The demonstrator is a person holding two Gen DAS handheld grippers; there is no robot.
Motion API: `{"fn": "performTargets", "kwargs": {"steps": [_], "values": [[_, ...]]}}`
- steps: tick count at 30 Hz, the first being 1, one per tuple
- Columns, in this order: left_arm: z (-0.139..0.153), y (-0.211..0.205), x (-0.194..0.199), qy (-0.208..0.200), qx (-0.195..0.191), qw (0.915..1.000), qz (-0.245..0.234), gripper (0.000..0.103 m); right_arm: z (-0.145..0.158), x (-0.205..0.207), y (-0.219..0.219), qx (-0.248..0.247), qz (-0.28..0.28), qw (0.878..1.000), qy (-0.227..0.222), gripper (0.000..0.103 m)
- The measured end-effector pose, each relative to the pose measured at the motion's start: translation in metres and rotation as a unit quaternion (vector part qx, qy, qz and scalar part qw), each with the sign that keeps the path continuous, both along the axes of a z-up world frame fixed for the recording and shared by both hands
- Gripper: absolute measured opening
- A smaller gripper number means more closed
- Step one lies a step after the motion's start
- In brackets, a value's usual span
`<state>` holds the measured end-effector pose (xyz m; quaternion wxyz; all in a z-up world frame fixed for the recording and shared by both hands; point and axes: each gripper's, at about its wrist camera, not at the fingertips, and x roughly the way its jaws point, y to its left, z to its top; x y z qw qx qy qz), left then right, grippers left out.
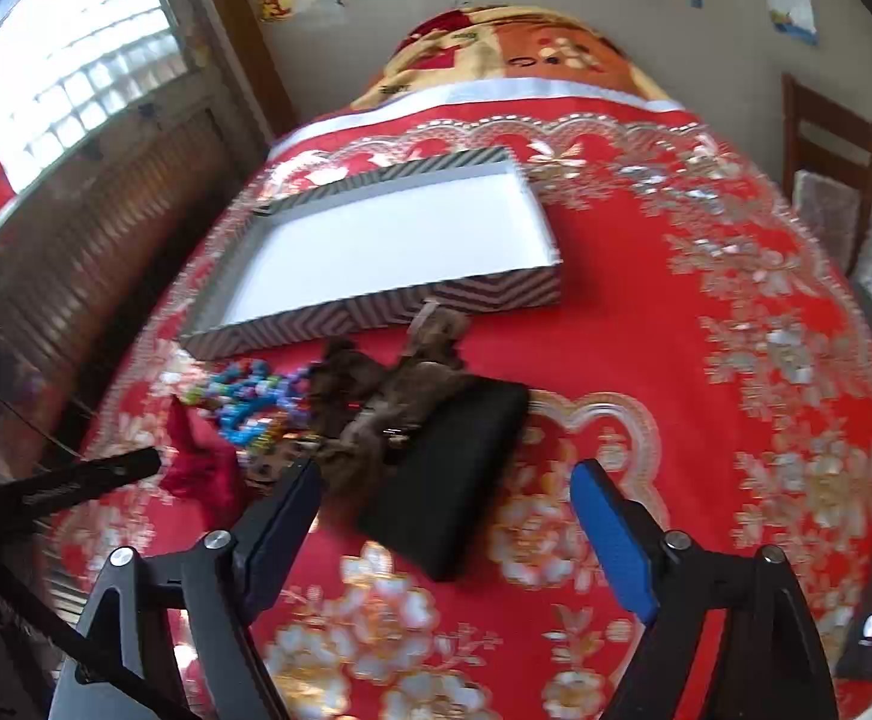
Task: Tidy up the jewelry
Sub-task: 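Grasp the red satin bow with the left tool while the right tool grasps the leopard bow clip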
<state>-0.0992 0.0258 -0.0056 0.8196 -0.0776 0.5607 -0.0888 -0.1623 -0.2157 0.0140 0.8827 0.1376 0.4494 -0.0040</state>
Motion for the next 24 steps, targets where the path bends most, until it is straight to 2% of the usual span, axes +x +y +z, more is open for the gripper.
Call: {"fn": "performTargets", "kwargs": {"steps": [3, 5, 6, 8, 15, 18, 20, 21, 22, 24], "values": [[-0.004, -0.004, 0.003, 0.008, -0.011, 0.9999, 0.001, 0.046, -0.001, 0.011, 0.009, 0.032, 0.024, 0.999, -0.004, 0.073], [-0.007, -0.008, 0.006, 0.010, -0.013, 0.9999, 0.001, 0.047, -0.006, 0.021, 0.015, 0.034, 0.036, 0.999, -0.001, 0.062], [-0.008, -0.009, 0.008, 0.013, -0.013, 0.9998, 0.003, 0.047, -0.010, 0.027, 0.017, 0.035, 0.042, 0.999, 0.001, 0.060], [-0.012, -0.008, 0.011, 0.020, -0.017, 0.9996, 0.009, 0.047, -0.015, 0.035, 0.019, 0.040, 0.051, 0.998, 0.003, 0.060], [-0.029, -0.012, 0.026, 0.041, -0.013, 0.9984, 0.037, 0.047, -0.040, 0.073, 0.019, 0.009, 0.080, 0.996, 0.040, 0.060], [-0.032, -0.015, 0.030, 0.034, -0.013, 0.9985, 0.042, 0.047, -0.048, 0.081, 0.017, 0.015, 0.089, 0.995, 0.044, 0.059], [-0.036, -0.016, 0.032, 0.039, -0.013, 0.9984, 0.038, 0.046, -0.054, 0.084, 0.018, 0.024, 0.097, 0.994, 0.045, 0.047], [-0.037, -0.017, 0.032, 0.037, -0.012, 0.9986, 0.037, 0.045, -0.057, 0.086, 0.018, 0.034, 0.102, 0.993, 0.045, 0.036], [-0.037, -0.017, 0.032, 0.031, -0.011, 0.9989, 0.034, 0.036, -0.060, 0.087, 0.017, 0.045, 0.105, 0.992, 0.045, 0.027], [-0.039, -0.017, 0.034, 0.035, -0.005, 0.9991, 0.023, 0.026, -0.062, 0.087, 0.016, 0.046, 0.104, 0.993, 0.043, 0.020]]}}
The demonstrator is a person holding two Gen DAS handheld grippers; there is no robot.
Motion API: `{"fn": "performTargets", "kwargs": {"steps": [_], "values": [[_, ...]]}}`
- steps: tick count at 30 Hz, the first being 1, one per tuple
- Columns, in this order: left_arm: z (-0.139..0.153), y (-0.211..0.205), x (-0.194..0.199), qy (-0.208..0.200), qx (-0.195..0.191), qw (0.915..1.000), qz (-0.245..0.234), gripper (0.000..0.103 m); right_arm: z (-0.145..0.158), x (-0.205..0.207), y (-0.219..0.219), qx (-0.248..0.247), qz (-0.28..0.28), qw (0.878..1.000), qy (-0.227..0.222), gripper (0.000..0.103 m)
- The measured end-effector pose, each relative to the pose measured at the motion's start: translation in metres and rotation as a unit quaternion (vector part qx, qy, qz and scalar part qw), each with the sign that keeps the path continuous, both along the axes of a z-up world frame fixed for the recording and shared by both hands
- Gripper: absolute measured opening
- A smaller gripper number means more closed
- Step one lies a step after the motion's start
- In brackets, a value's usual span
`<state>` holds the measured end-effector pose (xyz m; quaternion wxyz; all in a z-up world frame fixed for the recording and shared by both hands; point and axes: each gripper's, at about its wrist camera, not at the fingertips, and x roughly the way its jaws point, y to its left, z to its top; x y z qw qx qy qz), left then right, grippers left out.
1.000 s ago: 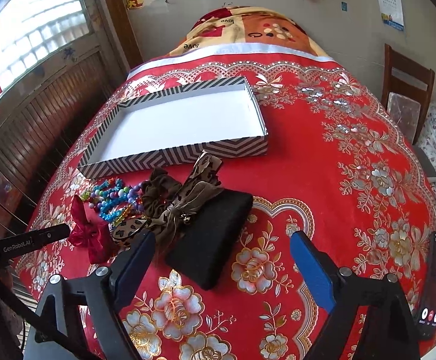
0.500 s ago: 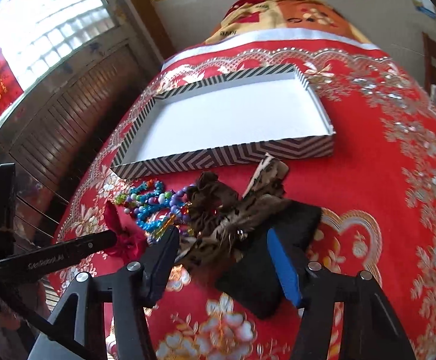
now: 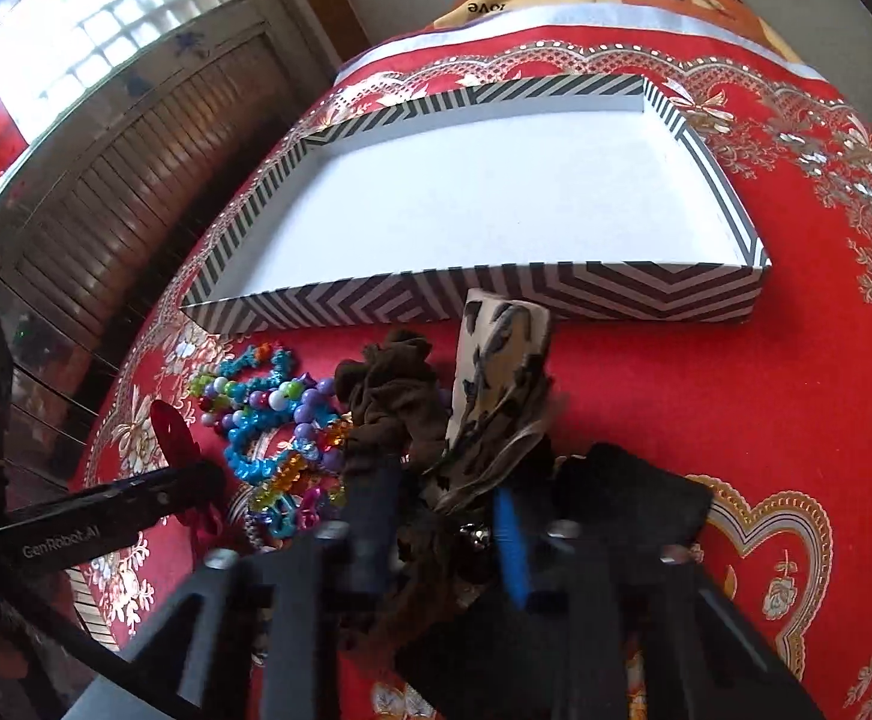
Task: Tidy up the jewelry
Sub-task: 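Grasp the red satin bow with the left tool while the right tool grasps the leopard bow clip, then carry both bows into the white tray and open both tools to release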
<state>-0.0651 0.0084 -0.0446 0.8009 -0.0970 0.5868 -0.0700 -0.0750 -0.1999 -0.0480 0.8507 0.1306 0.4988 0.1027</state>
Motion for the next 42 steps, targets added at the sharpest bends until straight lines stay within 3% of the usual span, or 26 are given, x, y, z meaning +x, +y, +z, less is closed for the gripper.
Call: {"fn": "performTargets", "kwargs": {"steps": [6, 17, 28, 33, 42], "values": [[0.012, 0.010, -0.004, -0.013, -0.013, 0.9996, -0.020, 0.010, 0.024, -0.013, -0.005, 0.019, 0.005, 0.999, -0.030, 0.016], [0.065, 0.024, -0.008, -0.058, -0.027, 0.9975, -0.032, 0.009, 0.073, -0.026, -0.021, 0.046, -0.014, 0.996, -0.073, 0.016], [0.111, 0.010, 0.065, -0.120, -0.004, 0.9924, -0.030, 0.009, 0.100, 0.020, -0.048, 0.031, -0.043, 0.993, -0.105, 0.016], [0.104, 0.000, 0.114, -0.111, 0.018, 0.9935, -0.020, 0.009, 0.093, 0.065, -0.066, 0.030, -0.053, 0.994, -0.095, 0.016], [0.058, -0.025, 0.197, -0.073, 0.076, 0.9944, 0.003, 0.009, 0.052, 0.159, -0.091, 0.025, -0.047, 0.998, -0.044, 0.016]]}}
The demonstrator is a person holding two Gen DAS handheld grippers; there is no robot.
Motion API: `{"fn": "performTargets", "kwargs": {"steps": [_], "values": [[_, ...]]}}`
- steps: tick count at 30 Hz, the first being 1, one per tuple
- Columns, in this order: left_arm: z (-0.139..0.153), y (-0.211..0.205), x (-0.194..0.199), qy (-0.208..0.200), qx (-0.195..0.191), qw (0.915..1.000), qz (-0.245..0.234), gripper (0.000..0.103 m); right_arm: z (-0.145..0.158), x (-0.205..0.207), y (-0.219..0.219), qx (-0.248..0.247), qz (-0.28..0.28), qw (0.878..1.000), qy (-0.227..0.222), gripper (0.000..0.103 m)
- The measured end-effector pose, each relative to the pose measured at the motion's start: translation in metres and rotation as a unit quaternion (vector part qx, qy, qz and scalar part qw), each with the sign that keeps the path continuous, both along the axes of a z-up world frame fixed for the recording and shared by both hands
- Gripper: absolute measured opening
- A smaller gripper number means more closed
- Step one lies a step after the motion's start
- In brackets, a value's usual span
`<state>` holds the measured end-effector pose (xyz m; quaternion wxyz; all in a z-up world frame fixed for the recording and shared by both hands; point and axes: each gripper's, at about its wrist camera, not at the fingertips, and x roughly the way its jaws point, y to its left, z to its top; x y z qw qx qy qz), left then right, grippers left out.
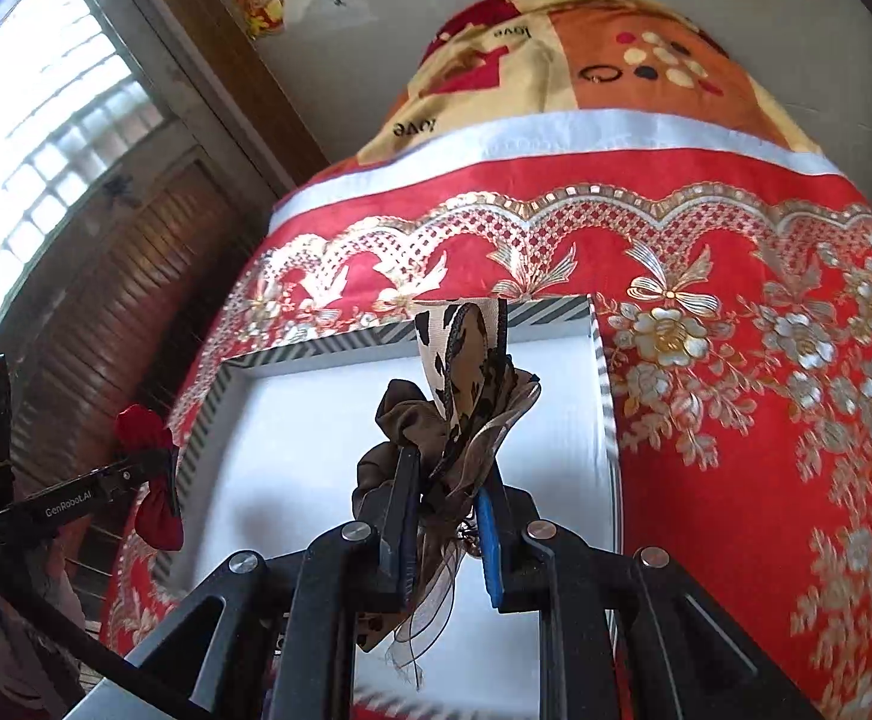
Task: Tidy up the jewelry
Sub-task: 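Carry both bows into the white tray and open both tools to release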
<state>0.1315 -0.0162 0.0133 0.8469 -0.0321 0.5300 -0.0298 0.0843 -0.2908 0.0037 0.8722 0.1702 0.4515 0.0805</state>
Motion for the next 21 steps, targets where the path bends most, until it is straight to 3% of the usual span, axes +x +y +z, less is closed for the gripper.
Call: {"fn": "performTargets", "kwargs": {"steps": [6, 9, 12, 14, 15, 21], "values": [[-0.032, -0.009, 0.043, 0.032, 0.017, 0.9992, 0.017, 0.009, -0.031, 0.055, -0.012, -0.002, -0.001, 1.000, 0.023, 0.016], [-0.043, -0.012, 0.054, 0.040, 0.007, 0.9990, 0.015, 0.014, -0.044, 0.068, -0.015, -0.015, -0.001, 0.999, 0.036, 0.016], [-0.048, -0.012, 0.060, 0.041, -0.006, 0.9991, 0.011, 0.032, -0.053, 0.074, -0.015, -0.017, 0.005, 0.999, 0.042, 0.028], [-0.045, -0.008, 0.060, 0.032, -0.019, 0.9992, 0.012, 0.041, -0.051, 0.070, -0.018, -0.005, 0.005, 1.000, 0.029, 0.050], [-0.042, -0.005, 0.059, 0.026, -0.028, 0.9992, 0.015, 0.044, -0.046, 0.066, -0.020, 0.001, 0.003, 1.000, 0.021, 0.053], [-0.019, 0.009, 0.044, 0.009, -0.065, 0.9977, 0.016, 0.048, -0.017, 0.035, -0.019, -0.001, 0.001, 1.000, -0.002, 0.054]]}}
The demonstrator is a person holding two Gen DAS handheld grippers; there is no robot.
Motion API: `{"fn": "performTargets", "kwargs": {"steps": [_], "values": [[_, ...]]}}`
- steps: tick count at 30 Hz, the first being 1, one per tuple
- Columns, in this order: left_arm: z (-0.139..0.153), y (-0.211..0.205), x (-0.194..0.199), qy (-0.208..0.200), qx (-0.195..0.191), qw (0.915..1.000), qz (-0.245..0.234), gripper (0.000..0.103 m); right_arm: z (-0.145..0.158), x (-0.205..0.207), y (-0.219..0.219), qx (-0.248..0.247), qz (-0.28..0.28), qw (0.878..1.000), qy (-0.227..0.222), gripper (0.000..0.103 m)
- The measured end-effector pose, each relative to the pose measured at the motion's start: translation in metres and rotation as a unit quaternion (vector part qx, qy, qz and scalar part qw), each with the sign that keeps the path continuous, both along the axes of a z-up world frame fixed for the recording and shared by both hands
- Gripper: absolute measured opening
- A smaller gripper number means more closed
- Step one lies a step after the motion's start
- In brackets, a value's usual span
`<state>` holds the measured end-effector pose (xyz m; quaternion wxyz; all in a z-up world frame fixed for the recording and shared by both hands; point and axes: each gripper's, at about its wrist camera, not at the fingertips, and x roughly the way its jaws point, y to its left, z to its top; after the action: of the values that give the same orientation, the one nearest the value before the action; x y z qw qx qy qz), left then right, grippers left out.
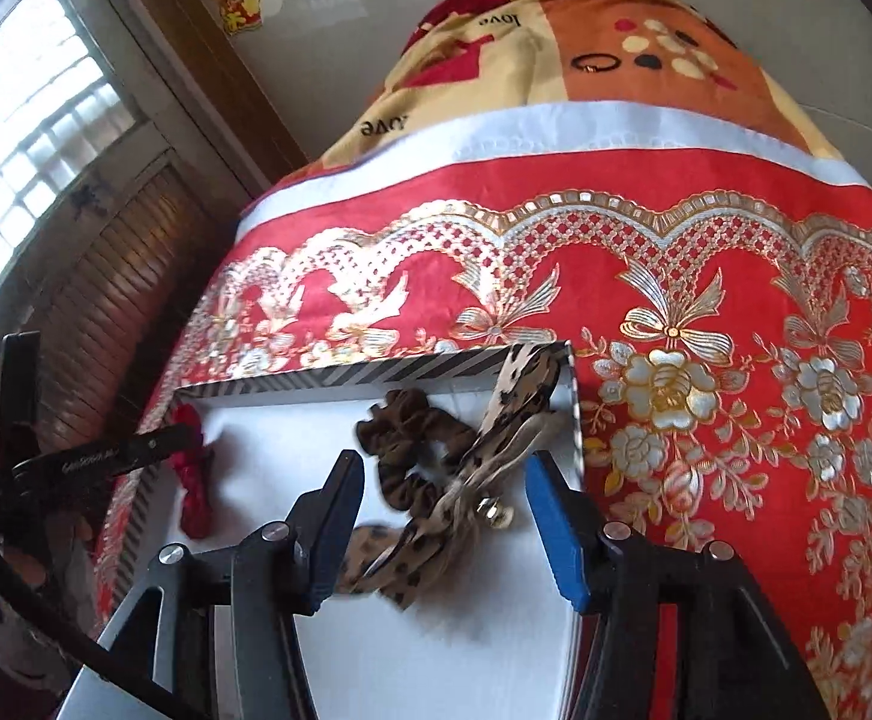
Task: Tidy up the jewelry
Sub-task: 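Carry both bows into the white tray and open both tools to release, then withdraw both tools from the tray back over the remaining jewelry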
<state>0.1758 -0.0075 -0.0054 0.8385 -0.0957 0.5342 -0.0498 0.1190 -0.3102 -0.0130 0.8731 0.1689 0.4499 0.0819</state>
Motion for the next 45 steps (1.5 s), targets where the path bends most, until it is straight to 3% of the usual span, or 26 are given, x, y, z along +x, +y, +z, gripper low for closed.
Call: {"fn": "performTargets", "kwargs": {"steps": [2, 6, 13, 25, 33, 38, 45], "values": [[0.012, 0.001, -0.016, -0.011, 0.009, 0.9999, -0.001, 0.048, 0.009, -0.014, 0.004, -0.003, -0.001, 1.000, -0.007, 0.054], [0.023, -0.001, -0.048, -0.014, 0.062, 0.9980, 0.004, 0.048, 0.022, -0.053, 0.019, -0.023, -0.004, 1.000, -0.020, 0.054], [0.019, -0.005, -0.113, -0.014, 0.082, 0.9955, -0.046, 0.048, 0.030, -0.109, 0.044, -0.059, -0.032, 0.997, -0.032, 0.054], [0.019, 0.007, -0.180, -0.026, 0.071, 0.9947, -0.069, 0.048, 0.039, -0.165, 0.079, -0.105, -0.056, 0.992, -0.038, 0.054], [0.024, 0.008, -0.211, -0.037, 0.080, 0.9918, -0.093, 0.047, 0.042, -0.190, 0.091, -0.108, -0.068, 0.991, -0.031, 0.054], [0.022, 0.010, -0.224, -0.030, 0.047, 0.9936, -0.098, 0.047, 0.045, -0.207, 0.095, -0.108, -0.075, 0.991, -0.032, 0.054], [0.010, 0.014, -0.235, -0.027, 0.047, 0.9948, -0.086, 0.047, 0.040, -0.226, 0.096, -0.105, -0.087, 0.990, -0.027, 0.054]]}}
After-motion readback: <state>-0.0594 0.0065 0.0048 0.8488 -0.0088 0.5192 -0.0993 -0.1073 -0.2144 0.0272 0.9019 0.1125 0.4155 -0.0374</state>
